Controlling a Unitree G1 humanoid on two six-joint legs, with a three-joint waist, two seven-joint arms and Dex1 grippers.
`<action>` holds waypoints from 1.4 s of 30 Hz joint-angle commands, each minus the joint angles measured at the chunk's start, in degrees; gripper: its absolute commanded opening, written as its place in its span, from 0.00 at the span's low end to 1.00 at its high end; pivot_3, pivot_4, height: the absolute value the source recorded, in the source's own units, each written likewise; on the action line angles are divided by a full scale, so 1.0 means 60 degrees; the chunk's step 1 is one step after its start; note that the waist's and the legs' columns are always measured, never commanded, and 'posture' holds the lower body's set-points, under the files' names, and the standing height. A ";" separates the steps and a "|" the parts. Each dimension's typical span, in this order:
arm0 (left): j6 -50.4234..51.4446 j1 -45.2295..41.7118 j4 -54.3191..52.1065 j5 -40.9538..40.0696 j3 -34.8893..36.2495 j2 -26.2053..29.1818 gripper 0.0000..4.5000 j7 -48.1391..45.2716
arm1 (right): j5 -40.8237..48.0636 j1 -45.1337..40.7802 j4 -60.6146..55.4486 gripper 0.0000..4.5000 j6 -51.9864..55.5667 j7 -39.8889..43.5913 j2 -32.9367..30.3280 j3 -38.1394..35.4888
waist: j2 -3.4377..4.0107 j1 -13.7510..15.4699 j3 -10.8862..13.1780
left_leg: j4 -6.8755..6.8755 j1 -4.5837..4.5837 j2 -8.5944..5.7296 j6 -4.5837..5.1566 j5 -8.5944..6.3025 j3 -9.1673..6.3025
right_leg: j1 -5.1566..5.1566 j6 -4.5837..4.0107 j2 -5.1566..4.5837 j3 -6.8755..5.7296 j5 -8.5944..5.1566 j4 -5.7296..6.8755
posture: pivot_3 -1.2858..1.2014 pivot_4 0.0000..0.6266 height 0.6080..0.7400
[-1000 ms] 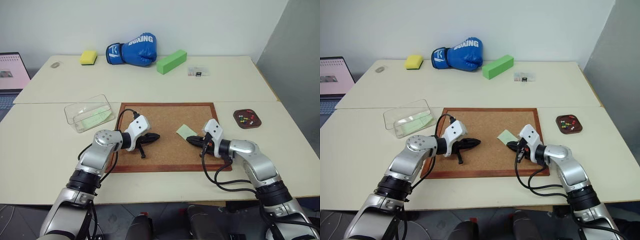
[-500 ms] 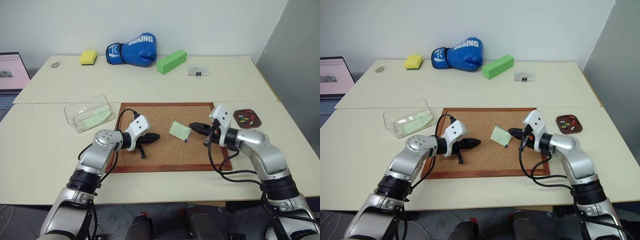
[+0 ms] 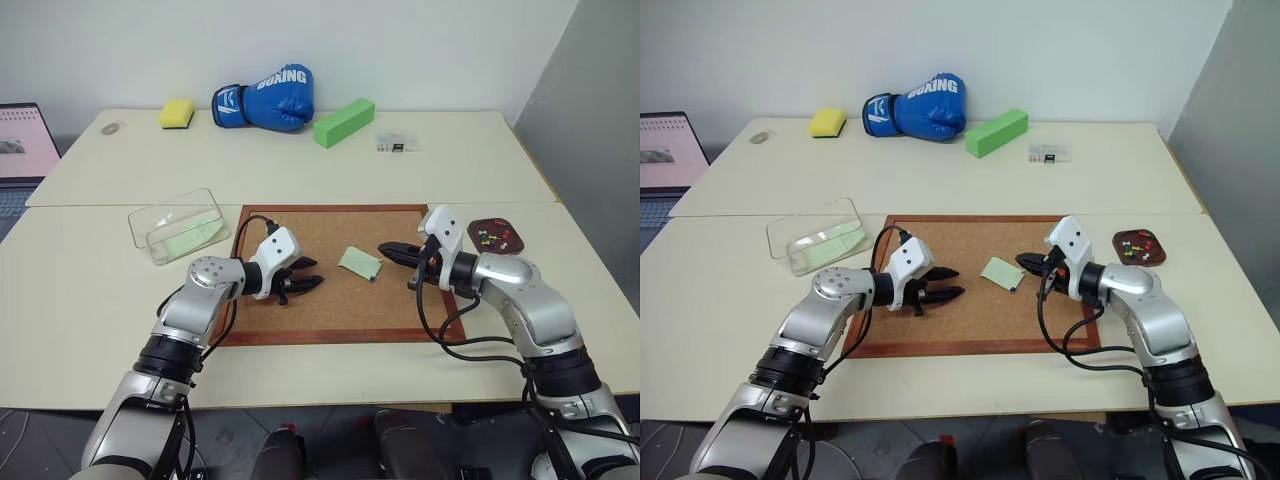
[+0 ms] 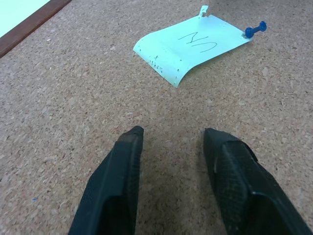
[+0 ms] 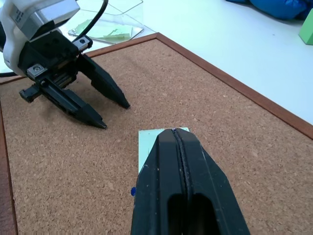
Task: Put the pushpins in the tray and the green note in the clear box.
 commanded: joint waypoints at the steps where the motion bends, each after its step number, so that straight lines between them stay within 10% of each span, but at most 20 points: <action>1: -0.0069 -0.0015 -0.0280 -0.0071 0.0139 0.0089 0.45 -0.0050 | -0.0277 0.0247 -0.0036 0.00 -0.0833 0.0115 0.0005 0.0200 | -0.0001 0.0000 0.0001 | 0.0001 0.0001 0.0000 0.0000 0.0000 0.0001 | 0.0000 0.0000 0.0000 0.0000 0.0000 0.0000 | 0.52 0.24 1.00; 19: 0.0102 0.0163 -0.0447 -0.0067 0.0081 0.0236 0.46 -0.0156 | -0.1762 0.0352 0.1384 0.68 -0.3722 0.0064 0.0296 0.1020 | -0.0001 -0.0011 0.0001 | 0.0005 0.0012 0.0002 0.0000 0.0000 0.0004 | 0.0003 0.0000 0.0002 0.0002 0.0000 0.0010 | 0.52 0.24 1.00; 31: 0.0179 0.0142 -0.0492 -0.0054 0.0065 0.0224 0.46 -0.0209 | -0.1985 -0.0069 0.2346 0.68 -0.3904 -0.0097 0.0743 0.0961 | -0.0001 -0.0012 0.0001 | 0.0005 0.0013 0.0002 0.0000 0.0001 0.0003 | 0.0003 -0.0001 0.0002 0.0002 0.0001 0.0013 | 0.52 0.24 1.00; 42: 0.0281 0.0160 -0.0628 -0.0070 0.0064 0.0161 0.46 -0.0165 | -0.1570 0.0014 0.2157 0.27 -0.3687 0.0030 0.0861 0.0717 | -0.0001 -0.0011 0.0001 | 0.0005 0.0012 0.0002 0.0000 0.0001 0.0003 | 0.0003 -0.0001 0.0002 0.0003 0.0001 0.0014 | 0.52 0.24 1.00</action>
